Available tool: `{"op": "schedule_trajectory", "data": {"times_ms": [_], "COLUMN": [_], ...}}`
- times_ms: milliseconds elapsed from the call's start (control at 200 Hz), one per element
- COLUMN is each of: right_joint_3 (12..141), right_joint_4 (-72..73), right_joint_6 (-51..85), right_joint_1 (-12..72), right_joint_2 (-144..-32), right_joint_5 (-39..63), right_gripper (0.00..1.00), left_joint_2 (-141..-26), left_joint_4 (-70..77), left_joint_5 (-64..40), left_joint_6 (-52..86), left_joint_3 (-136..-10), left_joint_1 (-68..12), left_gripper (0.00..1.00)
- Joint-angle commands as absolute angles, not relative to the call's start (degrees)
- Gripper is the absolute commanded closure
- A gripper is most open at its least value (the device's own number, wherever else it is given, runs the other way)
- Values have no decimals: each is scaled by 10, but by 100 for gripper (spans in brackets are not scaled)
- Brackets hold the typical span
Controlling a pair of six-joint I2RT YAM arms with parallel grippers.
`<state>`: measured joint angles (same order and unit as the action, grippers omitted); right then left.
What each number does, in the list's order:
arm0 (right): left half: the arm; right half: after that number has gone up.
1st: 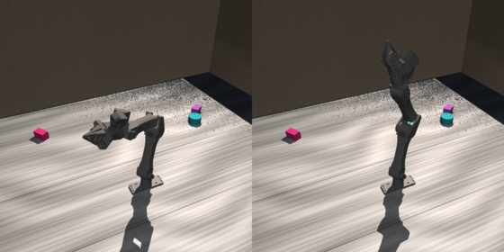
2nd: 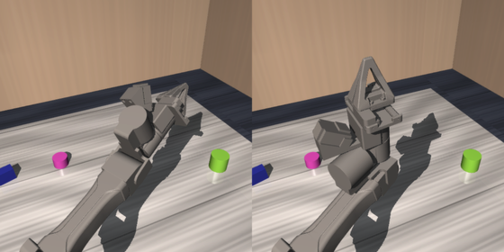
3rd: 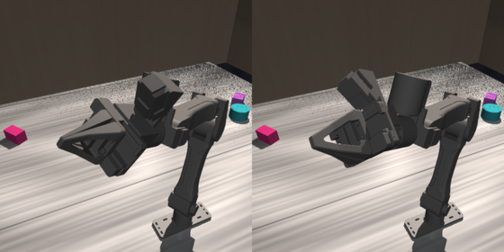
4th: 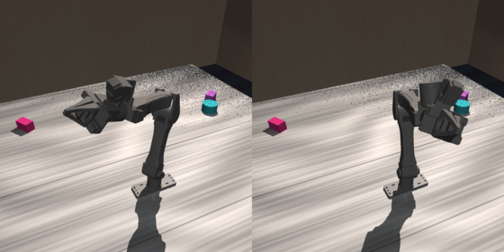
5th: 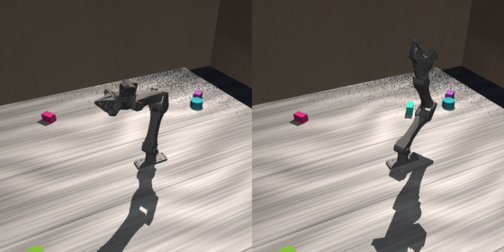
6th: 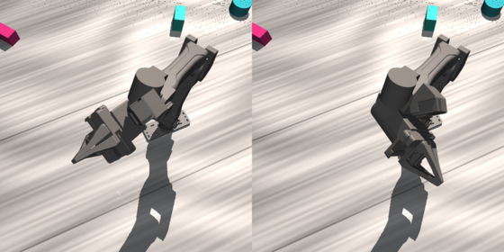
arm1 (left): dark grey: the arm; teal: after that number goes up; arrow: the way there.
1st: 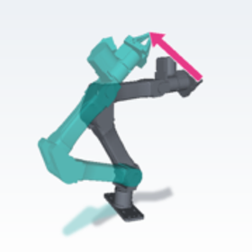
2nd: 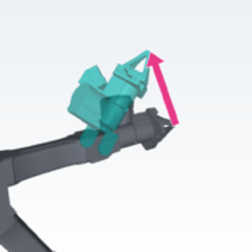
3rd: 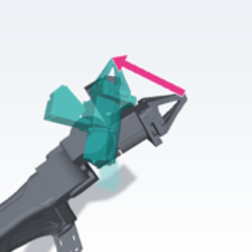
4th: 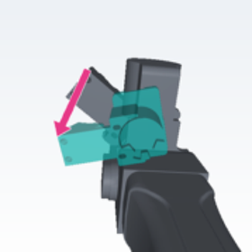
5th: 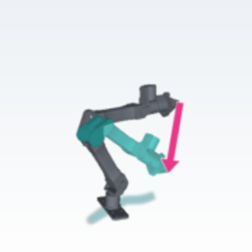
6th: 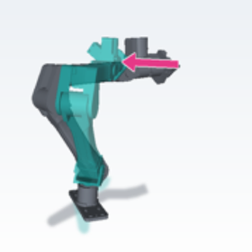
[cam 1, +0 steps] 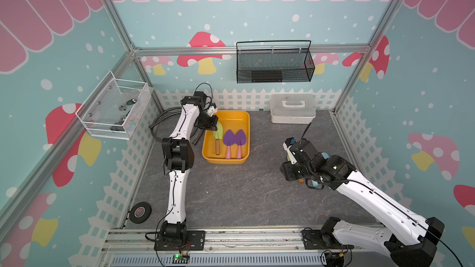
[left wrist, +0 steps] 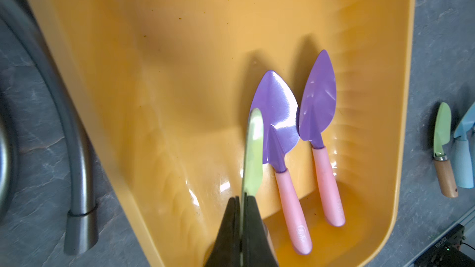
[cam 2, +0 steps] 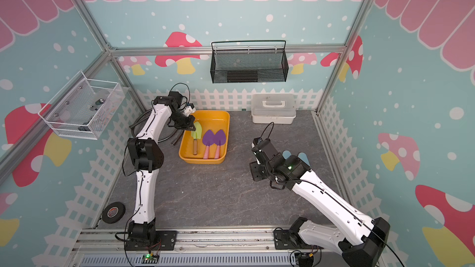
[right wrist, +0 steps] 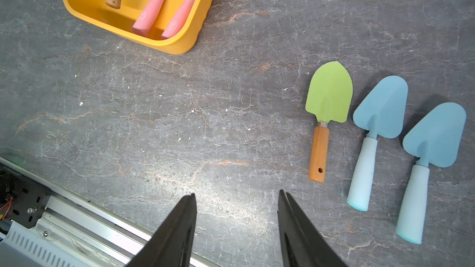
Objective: Put the shovel into the storage box
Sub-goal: Place the shovel in the storage box.
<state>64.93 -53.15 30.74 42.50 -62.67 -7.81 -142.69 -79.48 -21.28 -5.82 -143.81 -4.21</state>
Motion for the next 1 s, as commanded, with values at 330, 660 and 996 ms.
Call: {"op": "schedule_trajectory", "data": {"times_ms": [330, 660, 996], "right_joint_3": [638, 635, 634], "right_joint_4": [-537, -539, -542], "right_joint_6": [320, 321, 323], "right_joint_1": [427, 427, 427], "right_joint_2": [-606, -599, -589], "right_joint_5": [-69, -72, -75], "right_gripper": [46, 46, 46], "left_joint_2": [-1470, -1487, -1493], "left_joint_4": [-803, -803, -803], "left_joint_5": [-189, -156, -133], "left_joint_6": [-64, -65, -62], "left_joint_3": [-1468, -1462, -1455], "left_joint_1": [-49, -62, -65], "left_gripper": [100, 100, 74]}}
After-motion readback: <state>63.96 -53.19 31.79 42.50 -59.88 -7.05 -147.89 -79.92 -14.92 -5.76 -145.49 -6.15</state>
